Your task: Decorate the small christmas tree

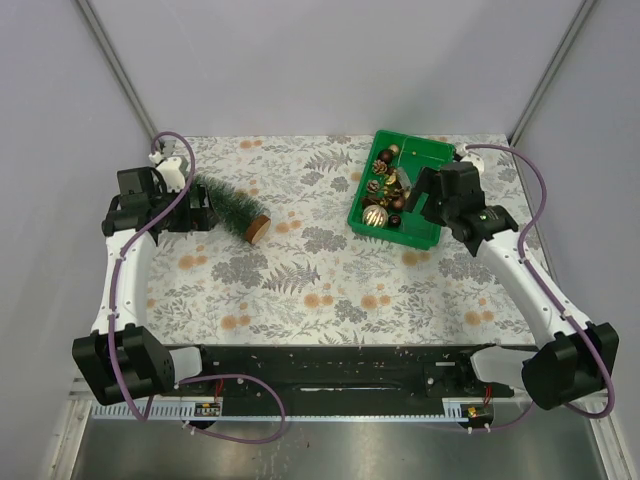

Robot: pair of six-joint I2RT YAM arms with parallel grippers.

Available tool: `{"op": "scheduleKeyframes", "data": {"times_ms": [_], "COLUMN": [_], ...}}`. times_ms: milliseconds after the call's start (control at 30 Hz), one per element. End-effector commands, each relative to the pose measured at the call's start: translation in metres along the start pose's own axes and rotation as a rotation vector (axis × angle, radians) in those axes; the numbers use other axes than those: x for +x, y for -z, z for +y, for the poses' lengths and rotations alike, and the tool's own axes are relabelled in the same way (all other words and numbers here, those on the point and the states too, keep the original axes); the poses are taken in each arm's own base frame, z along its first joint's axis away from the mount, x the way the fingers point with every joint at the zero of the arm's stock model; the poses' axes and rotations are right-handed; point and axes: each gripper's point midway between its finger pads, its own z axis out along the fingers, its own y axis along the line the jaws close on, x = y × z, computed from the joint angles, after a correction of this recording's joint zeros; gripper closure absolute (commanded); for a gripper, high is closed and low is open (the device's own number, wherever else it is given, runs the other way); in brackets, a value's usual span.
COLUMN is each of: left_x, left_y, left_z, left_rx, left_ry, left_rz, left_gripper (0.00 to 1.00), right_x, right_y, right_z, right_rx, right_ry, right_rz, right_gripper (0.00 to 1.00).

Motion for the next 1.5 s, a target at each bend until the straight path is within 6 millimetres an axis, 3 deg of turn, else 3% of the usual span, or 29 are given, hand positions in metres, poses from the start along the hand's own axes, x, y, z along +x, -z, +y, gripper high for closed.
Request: {"op": "scheduleKeyframes", "data": {"times_ms": [0, 200, 367, 700, 933, 1100, 1267, 1467], "left_x": [-0.017, -0.007, -0.012, -0.015, -0.013, -0.024, -0.016, -0.001], "left_y": [0.004, -0.005, -0.026, -0.067, -0.089, -0.095, -0.095, -0.106], "left_z": [0.003, -0.002, 0.007, 0.021, 0.026, 0.027, 0.014, -0.015], "left_rx": [-0.028, 0.004, -0.026, -0.12, -0.143, -0.15, -0.151, -0.188], "left_ry": [0.026, 0.089, 0.242, 0.289, 0.286, 0.289, 0.271, 0.19], "left_rz": [-0.057, -0.032, -0.018, 0.026, 0.025, -0.029, -0.046, -0.04], "left_gripper": [0.01, 0.01, 0.01, 0.01, 0.01, 0.11, 0.17, 0.17], "right_x": [-0.005, 0.026, 0.038, 0.047, 0.054, 0.062, 0.067, 0.072], "right_y": [0.004, -0.011, 0.0, 0.033, 0.039, 0.038, 0.034, 0.031], "right_z": [0.033, 0.089, 0.107, 0.096, 0.105, 0.111, 0.11, 0.11], "right_rx": [-0.137, -0.18, -0.226, -0.286, -0.34, -0.366, -0.372, -0.376], "right_ry": [0.054, 0.184, 0.23, 0.228, 0.236, 0.248, 0.251, 0.249], "right_rz": [-0.032, 0.031, -0.002, -0.05, -0.039, -0.027, -0.026, -0.024], "right_gripper": [0.01, 0.01, 0.01, 0.01, 0.0, 0.01, 0.01, 0.01]}}
